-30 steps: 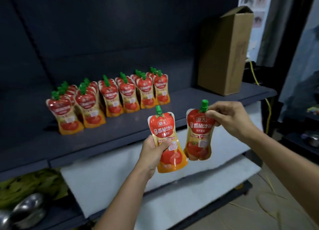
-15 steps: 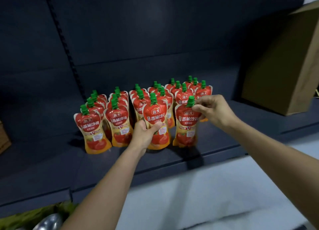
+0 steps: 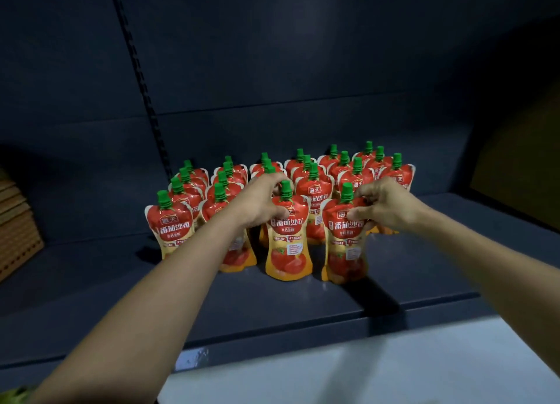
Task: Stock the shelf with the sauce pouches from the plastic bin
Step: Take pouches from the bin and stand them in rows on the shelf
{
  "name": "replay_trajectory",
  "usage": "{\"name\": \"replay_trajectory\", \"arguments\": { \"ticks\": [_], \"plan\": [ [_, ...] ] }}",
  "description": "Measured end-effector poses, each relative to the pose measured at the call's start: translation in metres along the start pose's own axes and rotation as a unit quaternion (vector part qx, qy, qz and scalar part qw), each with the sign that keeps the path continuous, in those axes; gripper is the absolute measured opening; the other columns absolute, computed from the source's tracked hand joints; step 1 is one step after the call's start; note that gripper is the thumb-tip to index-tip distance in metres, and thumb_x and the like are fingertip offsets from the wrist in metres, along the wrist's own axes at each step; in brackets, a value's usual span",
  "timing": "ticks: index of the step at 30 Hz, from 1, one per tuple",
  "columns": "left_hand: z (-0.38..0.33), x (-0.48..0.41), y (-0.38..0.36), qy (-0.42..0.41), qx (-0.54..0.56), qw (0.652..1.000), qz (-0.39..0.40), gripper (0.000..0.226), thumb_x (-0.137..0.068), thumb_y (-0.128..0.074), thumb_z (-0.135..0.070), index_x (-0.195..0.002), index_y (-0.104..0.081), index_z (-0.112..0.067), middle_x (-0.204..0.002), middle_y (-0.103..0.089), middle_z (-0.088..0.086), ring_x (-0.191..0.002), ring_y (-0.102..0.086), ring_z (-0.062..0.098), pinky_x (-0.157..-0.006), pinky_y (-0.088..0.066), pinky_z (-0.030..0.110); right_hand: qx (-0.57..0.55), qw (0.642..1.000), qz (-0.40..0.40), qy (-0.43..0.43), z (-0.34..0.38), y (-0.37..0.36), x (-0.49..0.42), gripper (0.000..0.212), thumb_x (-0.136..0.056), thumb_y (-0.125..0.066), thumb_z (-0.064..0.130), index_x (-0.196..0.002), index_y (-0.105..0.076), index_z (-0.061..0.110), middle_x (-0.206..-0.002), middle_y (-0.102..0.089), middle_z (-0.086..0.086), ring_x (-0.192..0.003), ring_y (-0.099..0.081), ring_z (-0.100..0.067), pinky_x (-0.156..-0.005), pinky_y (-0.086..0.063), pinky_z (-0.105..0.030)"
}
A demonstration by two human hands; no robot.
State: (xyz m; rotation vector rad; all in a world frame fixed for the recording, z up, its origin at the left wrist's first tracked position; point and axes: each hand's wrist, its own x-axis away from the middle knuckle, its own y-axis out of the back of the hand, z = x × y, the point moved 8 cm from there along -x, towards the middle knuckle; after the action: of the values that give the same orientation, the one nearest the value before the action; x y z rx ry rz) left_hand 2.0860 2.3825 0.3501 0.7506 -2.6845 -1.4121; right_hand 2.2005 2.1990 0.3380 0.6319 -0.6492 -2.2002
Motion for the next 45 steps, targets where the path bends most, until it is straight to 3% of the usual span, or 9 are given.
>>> {"name": "replay_trajectory", "arguments": {
  "ticks": [5,8,10,17,24,30,35,40,45],
  "plan": [
    [-0.002,-0.005,0.007,-0.006,-0.058,0.998,-0.011,0.037,-0.079,-0.077,-0.007,-0.1,-0.052,-0.024,-0.11,-0.058,-0.001,-0.105,-0.059,0.019,-0.083,-0.056,0.036,0.012,1.0,-0.012,0.02,-0.004,-0.001,-0.019,0.01,-0.081,-0.073,0.009,-0.075,-0.066,0.015,-0.083,-0.071,0.001,-0.073,-0.07,-0.008,-0.062,-0.06,-0.027],
    [-0.003,-0.004,0.01,-0.013,-0.072,0.997,-0.028,0.038,-0.082,-0.075,-0.008,-0.105,-0.05,-0.023,-0.106,-0.051,-0.004,-0.099,-0.053,0.014,-0.072,-0.048,0.027,0.021,0.999,-0.016,0.025,-0.006,-0.003,-0.032,0.009,-0.081,-0.073,0.012,-0.083,-0.069,0.004,-0.086,-0.073,-0.003,-0.08,-0.071,-0.015,-0.069,-0.061,-0.033],
    [-0.005,-0.003,0.01,-0.015,-0.088,0.995,-0.038,0.04,-0.083,-0.074,-0.009,-0.111,-0.049,-0.022,-0.104,-0.048,-0.005,-0.096,-0.049,0.012,-0.073,-0.044,0.027,0.015,1.0,-0.013,0.024,-0.007,-0.006,-0.037,0.006,-0.081,-0.073,0.012,-0.081,-0.069,0.007,-0.085,-0.073,-0.003,-0.079,-0.071,-0.016,-0.069,-0.061,-0.035],
    [-0.002,-0.003,0.007,-0.012,-0.134,0.99,-0.046,0.044,-0.084,-0.073,-0.009,-0.115,-0.045,-0.024,-0.101,-0.06,0.003,-0.089,-0.063,0.021,-0.079,-0.057,0.044,0.014,0.999,-0.009,0.037,-0.002,-0.013,-0.043,0.01,-0.082,-0.072,0.012,-0.083,-0.069,0.003,-0.085,-0.073,-0.005,-0.076,-0.071,-0.016,-0.067,-0.061,-0.035],
    [-0.002,-0.002,0.009,-0.004,-0.129,0.991,-0.032,0.041,-0.086,-0.07,-0.008,-0.112,-0.044,-0.025,-0.101,-0.06,0.004,-0.089,-0.063,0.022,-0.077,-0.058,0.045,-0.012,1.0,-0.004,0.026,0.006,-0.021,-0.041,0.007,-0.084,-0.068,0.007,-0.079,-0.065,0.011,-0.081,-0.068,0.003,-0.066,-0.066,-0.001,-0.053,-0.054,-0.015],
    [-0.002,-0.002,0.011,0.007,-0.11,0.994,-0.026,0.039,-0.086,-0.071,-0.009,-0.113,-0.047,-0.022,-0.108,-0.053,0.001,-0.102,-0.056,0.021,-0.08,-0.054,0.036,0.004,1.0,0.001,0.018,0.009,-0.021,-0.044,0.006,-0.085,-0.068,0.009,-0.083,-0.065,0.014,-0.091,-0.067,0.002,-0.081,-0.063,-0.005,-0.063,-0.053,-0.017],
    [-0.002,0.0,0.011,0.01,-0.102,0.994,-0.025,0.039,-0.088,-0.068,-0.008,-0.117,-0.047,-0.022,-0.107,-0.047,-0.001,-0.097,-0.049,0.016,-0.074,-0.048,0.031,0.029,0.999,0.006,0.017,0.009,-0.022,-0.043,0.004,-0.087,-0.065,0.009,-0.09,-0.064,0.011,-0.098,-0.067,-0.002,-0.094,-0.065,-0.017,-0.071,-0.054,-0.021],
    [-0.005,0.001,0.013,0.01,-0.123,0.992,-0.017,0.043,-0.087,-0.069,-0.01,-0.12,-0.047,-0.026,-0.108,-0.047,-0.002,-0.094,-0.051,0.016,-0.07,-0.047,0.027,0.063,0.998,0.009,-0.017,0.01,-0.022,-0.04,0.041,-0.089,-0.064,0.01,-0.128,-0.055,0.003,-0.126,-0.06,-0.012,-0.118,-0.056,-0.027,-0.096,-0.048,-0.037],
    [-0.01,0.003,0.014,-0.004,-0.162,0.987,-0.017,0.056,-0.085,-0.073,-0.015,-0.133,-0.044,-0.025,-0.128,-0.052,0.006,-0.102,-0.055,0.02,-0.078,-0.047,0.029,0.069,0.997,-0.011,-0.03,0.008,-0.024,-0.033,0.051,-0.089,-0.065,0.012,-0.136,-0.047,0.009,-0.133,-0.056,-0.008,-0.124,-0.053,-0.026,-0.101,-0.047,-0.039]
  ]
}}
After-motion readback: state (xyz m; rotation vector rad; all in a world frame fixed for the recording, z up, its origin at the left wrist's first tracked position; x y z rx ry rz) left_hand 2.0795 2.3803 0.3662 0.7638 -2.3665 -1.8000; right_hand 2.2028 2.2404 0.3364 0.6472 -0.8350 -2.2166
